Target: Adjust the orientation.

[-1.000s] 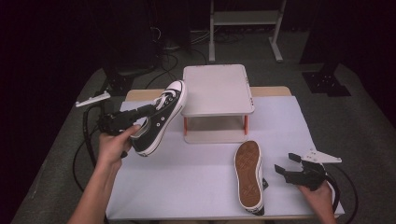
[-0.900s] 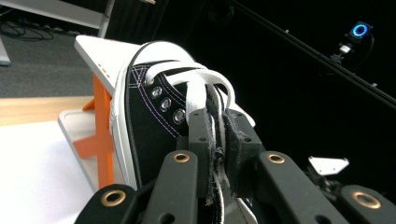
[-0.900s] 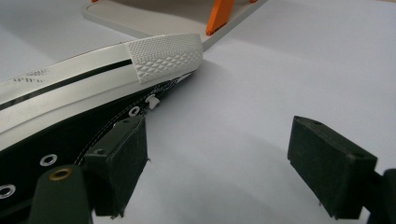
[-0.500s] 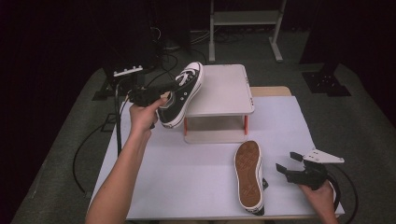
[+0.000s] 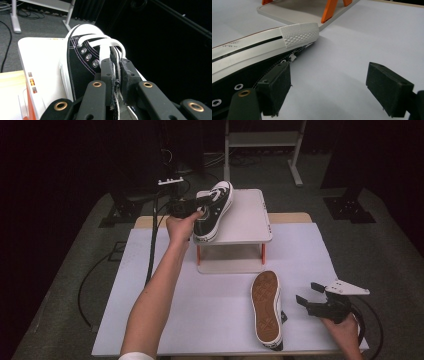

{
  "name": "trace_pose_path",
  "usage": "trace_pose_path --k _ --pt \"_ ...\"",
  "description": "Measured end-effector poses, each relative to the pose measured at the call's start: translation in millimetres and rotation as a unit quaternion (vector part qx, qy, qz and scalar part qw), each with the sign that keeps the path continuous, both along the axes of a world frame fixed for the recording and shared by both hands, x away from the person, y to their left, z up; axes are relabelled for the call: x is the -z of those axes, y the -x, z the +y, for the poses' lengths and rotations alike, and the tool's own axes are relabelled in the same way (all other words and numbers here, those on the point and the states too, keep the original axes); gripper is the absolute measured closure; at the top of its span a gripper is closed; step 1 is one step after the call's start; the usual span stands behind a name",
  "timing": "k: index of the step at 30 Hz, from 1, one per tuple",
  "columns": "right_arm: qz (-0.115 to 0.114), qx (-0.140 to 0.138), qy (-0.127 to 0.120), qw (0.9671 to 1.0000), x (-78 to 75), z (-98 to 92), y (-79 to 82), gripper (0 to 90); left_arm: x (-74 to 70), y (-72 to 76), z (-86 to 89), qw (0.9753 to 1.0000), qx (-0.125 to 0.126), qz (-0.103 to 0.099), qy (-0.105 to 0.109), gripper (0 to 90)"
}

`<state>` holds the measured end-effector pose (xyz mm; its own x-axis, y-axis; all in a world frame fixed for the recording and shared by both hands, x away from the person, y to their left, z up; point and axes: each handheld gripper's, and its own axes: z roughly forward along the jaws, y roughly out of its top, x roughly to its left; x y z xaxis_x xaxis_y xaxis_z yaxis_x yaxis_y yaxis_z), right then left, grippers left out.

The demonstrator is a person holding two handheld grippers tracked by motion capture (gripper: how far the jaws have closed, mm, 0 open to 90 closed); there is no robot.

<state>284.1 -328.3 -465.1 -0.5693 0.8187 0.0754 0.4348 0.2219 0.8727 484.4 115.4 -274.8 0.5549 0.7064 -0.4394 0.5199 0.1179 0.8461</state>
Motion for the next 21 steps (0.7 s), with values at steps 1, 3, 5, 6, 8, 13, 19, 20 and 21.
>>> trace_pose_path --k 1,3,5,6,8,13,19,20,21 --pt "0.003 0.0 0.0 1.0 0.0 0.2 0.4 19.5 1.7 -1.6 -2.2 1.0 -0.003 0.003 -0.004 82.1" --pt "0.005 -0.002 0.0 1.0 0.1 0.7 0.6 19.6 5.0 -3.9 -6.4 0.9998 -0.011 0.001 -0.015 82.0" --pt "0.008 -0.004 0.0 1.0 0.2 1.0 1.1 19.6 8.7 -5.6 -9.3 0.9998 -0.014 0.005 -0.013 82.0" --pt "0.008 -0.005 0.001 1.0 0.1 1.1 1.2 19.5 8.5 -5.2 -11.3 0.9997 -0.017 0.002 -0.016 82.0" --pt "0.006 -0.006 0.001 1.0 0.3 1.3 1.3 19.6 7.5 -4.1 -15.0 0.9993 -0.023 0.0 -0.028 82.0" --pt "0.008 -0.008 0.0 0.9999 0.0 2.5 2.2 19.9 8.9 -2.8 -21.0 0.9989 -0.025 0.0 -0.04 81.2" --pt "0.006 -0.008 0.002 0.9999 -0.3 2.4 3.2 19.9 8.0 -4.9 -21.2 0.9992 -0.018 0.009 -0.034 77.4" --pt "0.005 -0.008 0.003 1.0 -0.3 2.6 3.4 19.8 7.3 -4.8 -20.2 0.9993 -0.016 0.005 -0.034 74.8" --pt "0.005 -0.008 0.003 1.0 -0.3 2.6 3.4 19.8 7.3 -4.8 -20.2 0.9993 -0.016 0.005 -0.034 73.1"
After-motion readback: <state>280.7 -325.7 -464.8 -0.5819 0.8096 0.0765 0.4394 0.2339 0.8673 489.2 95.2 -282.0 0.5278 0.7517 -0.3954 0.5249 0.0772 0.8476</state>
